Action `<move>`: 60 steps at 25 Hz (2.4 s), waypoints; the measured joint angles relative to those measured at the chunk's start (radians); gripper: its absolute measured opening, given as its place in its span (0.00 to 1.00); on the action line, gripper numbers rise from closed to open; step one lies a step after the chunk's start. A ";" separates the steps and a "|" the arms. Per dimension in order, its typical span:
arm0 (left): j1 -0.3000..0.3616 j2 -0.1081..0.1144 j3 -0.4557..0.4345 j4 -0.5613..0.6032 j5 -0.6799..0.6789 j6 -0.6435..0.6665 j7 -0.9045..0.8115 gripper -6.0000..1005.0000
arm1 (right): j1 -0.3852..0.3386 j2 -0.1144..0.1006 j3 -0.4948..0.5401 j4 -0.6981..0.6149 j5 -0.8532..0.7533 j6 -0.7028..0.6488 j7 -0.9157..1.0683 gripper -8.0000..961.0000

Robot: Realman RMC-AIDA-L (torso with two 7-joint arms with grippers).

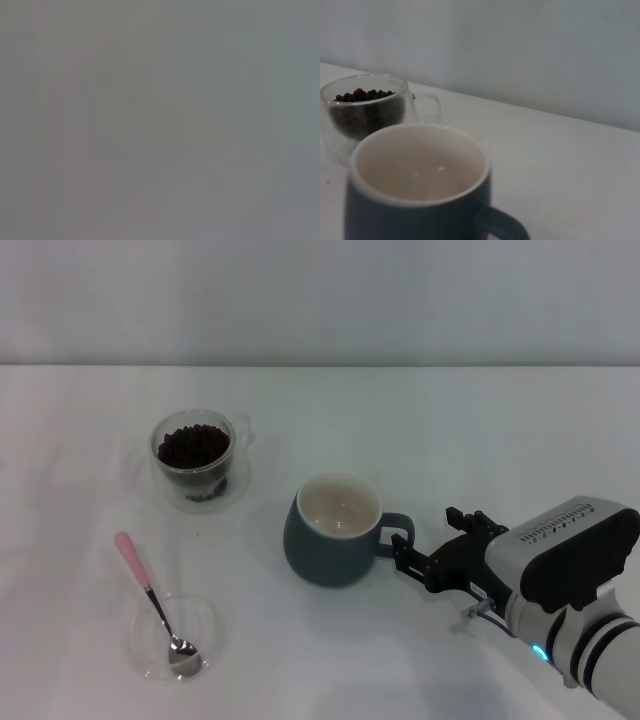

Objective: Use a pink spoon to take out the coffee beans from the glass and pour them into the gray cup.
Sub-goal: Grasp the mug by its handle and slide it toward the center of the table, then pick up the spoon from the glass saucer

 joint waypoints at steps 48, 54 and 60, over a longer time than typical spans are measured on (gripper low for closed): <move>0.023 -0.004 -0.025 0.000 -0.014 0.001 -0.004 0.85 | -0.157 0.107 0.953 -0.229 0.404 1.111 -0.737 0.88; 0.023 -0.009 -0.022 -0.011 -0.008 -0.003 -0.019 0.85 | -0.102 0.110 0.979 -0.442 0.924 1.237 -1.270 0.88; 0.032 -0.017 -0.015 -0.032 0.062 -0.009 -0.132 0.85 | -0.053 0.115 0.930 -0.545 1.311 1.331 -1.655 0.87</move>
